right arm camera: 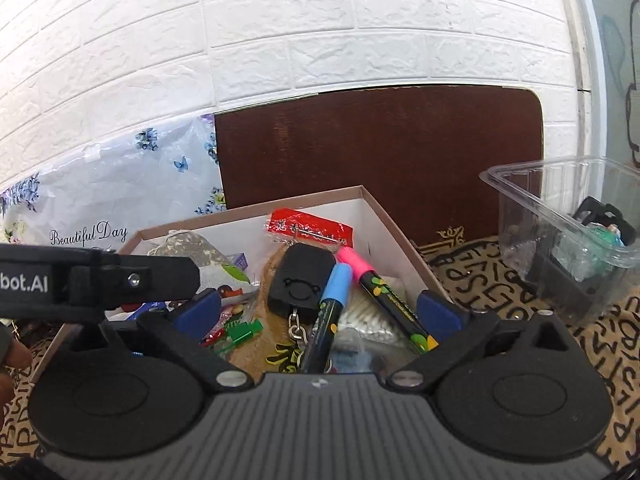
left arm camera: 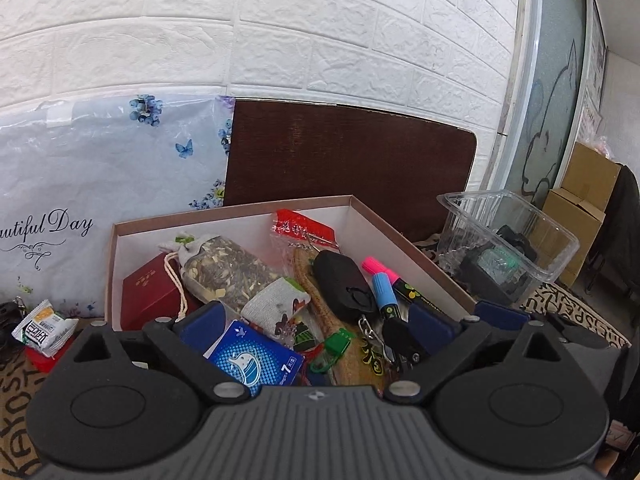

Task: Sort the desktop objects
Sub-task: 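Withdraw both tools and move toward the brown patterned phone case, then grasp the brown monogram-patterned phone case with the left tool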

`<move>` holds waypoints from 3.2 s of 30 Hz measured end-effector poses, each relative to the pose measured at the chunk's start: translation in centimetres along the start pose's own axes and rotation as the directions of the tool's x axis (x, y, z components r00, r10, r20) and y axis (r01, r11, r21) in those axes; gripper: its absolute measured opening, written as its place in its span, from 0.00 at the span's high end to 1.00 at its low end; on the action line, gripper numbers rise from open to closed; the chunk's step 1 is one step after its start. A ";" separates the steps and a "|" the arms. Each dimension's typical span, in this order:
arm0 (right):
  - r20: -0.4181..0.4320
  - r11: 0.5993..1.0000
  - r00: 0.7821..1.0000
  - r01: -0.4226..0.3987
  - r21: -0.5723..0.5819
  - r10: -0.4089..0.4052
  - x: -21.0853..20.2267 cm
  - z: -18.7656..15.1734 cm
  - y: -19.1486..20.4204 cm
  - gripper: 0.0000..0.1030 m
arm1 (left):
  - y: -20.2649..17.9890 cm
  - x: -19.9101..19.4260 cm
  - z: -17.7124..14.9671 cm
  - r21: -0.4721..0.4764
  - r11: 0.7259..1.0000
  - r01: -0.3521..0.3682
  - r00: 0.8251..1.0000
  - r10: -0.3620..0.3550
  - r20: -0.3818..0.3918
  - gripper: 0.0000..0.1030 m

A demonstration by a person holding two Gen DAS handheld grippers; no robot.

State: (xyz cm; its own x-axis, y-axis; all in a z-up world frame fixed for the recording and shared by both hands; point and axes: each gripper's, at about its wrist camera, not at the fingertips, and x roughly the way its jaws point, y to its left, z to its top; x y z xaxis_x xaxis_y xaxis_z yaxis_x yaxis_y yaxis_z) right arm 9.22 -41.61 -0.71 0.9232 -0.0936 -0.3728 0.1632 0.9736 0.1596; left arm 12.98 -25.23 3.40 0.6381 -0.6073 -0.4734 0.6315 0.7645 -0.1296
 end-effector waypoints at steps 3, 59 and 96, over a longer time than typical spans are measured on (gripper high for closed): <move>0.003 1.000 1.000 0.005 0.008 -0.005 -0.6 0.1 0.0 0.02 | 0.0 -0.6 -0.1 -0.005 1.000 -0.005 1.000 0.005 0.004 0.02; -0.146 0.857 0.921 -0.390 -0.337 0.362 6.4 -6.8 30.6 0.02 | 29.5 -10.0 -7.4 -0.278 0.915 -0.292 0.950 0.311 0.027 0.15; -0.246 0.856 0.868 -0.480 -0.192 0.431 5.9 -7.5 27.4 0.14 | 26.2 -9.8 -12.0 -0.088 0.968 -0.234 0.970 0.228 -0.080 0.99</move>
State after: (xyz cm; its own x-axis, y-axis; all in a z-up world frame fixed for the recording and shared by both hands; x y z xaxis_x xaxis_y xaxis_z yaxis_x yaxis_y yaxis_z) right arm 16.52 -13.92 -5.40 0.7861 0.3899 -0.4796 -0.3699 0.9184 0.1404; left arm 17.96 3.38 -5.80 0.7275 -0.3979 -0.5589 0.4231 0.9015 -0.0912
